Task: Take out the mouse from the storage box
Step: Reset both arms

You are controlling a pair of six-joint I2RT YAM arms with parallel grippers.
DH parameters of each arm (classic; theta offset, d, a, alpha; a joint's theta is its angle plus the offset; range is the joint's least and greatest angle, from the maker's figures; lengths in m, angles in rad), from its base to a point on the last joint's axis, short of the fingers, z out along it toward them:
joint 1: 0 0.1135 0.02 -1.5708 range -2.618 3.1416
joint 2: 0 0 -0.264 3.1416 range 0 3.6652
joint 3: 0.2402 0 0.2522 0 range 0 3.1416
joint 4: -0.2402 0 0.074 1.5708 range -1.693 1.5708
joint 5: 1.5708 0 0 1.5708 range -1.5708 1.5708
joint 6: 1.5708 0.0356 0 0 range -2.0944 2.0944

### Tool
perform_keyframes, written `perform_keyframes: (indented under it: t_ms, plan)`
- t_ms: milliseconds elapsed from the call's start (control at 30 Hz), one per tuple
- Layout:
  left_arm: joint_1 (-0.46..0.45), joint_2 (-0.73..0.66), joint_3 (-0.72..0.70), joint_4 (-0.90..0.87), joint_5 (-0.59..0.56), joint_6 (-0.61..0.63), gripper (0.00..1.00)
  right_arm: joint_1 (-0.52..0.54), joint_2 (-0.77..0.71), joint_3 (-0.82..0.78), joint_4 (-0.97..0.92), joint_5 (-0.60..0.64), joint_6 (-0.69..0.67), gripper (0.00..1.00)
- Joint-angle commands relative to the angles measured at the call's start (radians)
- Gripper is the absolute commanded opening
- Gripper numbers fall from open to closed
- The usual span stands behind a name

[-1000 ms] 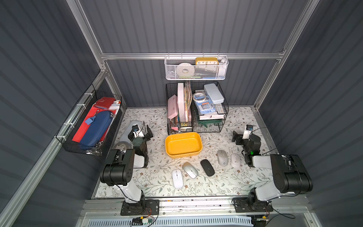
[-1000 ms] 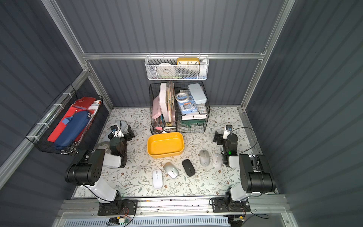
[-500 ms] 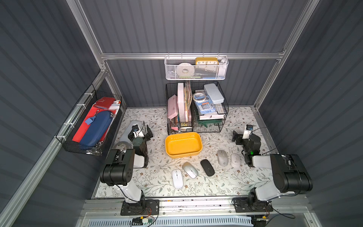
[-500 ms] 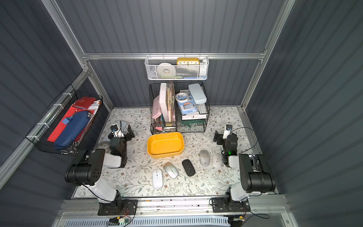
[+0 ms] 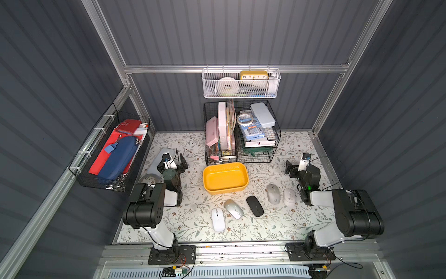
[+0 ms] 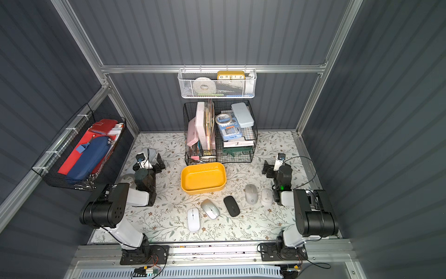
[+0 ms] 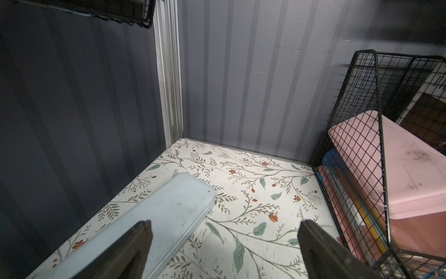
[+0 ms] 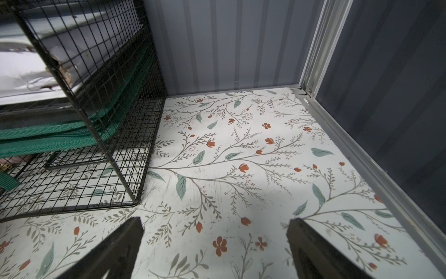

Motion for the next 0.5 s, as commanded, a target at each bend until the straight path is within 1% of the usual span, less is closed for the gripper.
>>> perform_keyframes:
  t_ms: [0,467]
  plan:
    - [0.003,0.0,0.015,-0.003,-0.001,-0.013,0.99,0.003,-0.003,0.0,0.012,-0.004,-0.009,0.99]
    - [0.003,0.001,0.015,-0.004,-0.001,-0.012,0.99,0.001,0.001,0.001,0.011,-0.018,-0.012,0.99]
